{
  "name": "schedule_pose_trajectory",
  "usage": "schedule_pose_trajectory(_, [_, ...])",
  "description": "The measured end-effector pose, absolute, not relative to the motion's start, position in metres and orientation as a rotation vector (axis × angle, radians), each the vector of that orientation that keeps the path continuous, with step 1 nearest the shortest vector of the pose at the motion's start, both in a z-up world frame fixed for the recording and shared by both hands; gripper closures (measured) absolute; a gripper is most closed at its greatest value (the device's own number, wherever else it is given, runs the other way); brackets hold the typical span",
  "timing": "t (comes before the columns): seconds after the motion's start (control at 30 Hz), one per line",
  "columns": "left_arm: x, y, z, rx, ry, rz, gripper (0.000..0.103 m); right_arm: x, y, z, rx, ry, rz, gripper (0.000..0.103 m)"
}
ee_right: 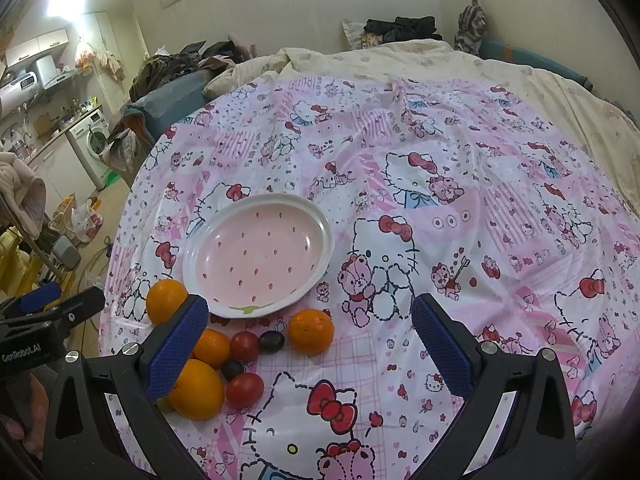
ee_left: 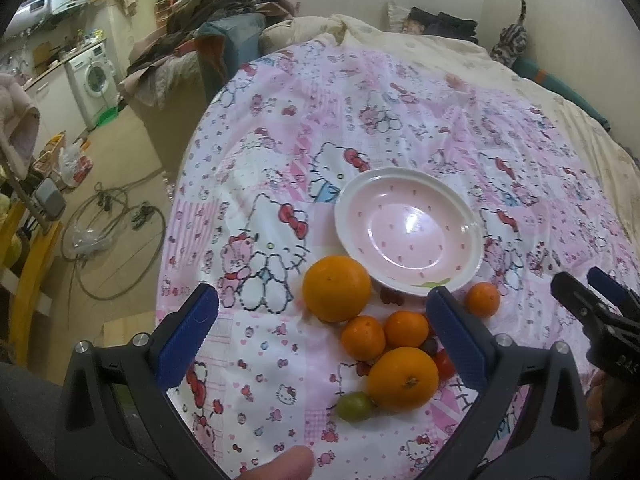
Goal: Organize fruits
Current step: 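Lower the left tool onto the large orange and close it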
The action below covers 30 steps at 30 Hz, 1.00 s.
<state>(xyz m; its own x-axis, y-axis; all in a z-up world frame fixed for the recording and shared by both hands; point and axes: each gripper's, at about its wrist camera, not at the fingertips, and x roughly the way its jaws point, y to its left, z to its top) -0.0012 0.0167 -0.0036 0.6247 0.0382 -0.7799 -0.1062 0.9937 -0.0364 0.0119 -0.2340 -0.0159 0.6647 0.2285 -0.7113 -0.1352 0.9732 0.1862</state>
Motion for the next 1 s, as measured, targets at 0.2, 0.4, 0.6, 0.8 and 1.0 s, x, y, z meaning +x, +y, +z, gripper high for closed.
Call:
schedule_pose_trajectory(0.2, [0.003,0.016,-0.005,-0.043,0.899,0.128,0.001,0.013,-0.231,-0.021,0.115,0.838,0.220,0.000])
schedule_pose_trajectory(0.4, [0.031,0.030,-0.020,-0.084,1.041,0.119,0.001,0.016,-0.231,-0.024,0.119,0.858,0.215,0.000])
schedule_pose_trajectory(0.6, [0.063,0.037,-0.059,-0.219,1.265,0.070,0.010,0.025,-0.237,-0.038,0.104,0.942,0.171,0.000])
schedule_pose_trajectory(0.8, [0.087,0.011,-0.087,-0.174,1.355,0.027,0.014,0.028,-0.247,-0.045,0.144,0.982,0.150,0.000])
schedule_pose_trajectory(1.0, [0.099,0.005,-0.106,-0.146,1.415,0.035,0.041,0.032,-0.249,-0.047,0.150,0.992,0.146,0.000])
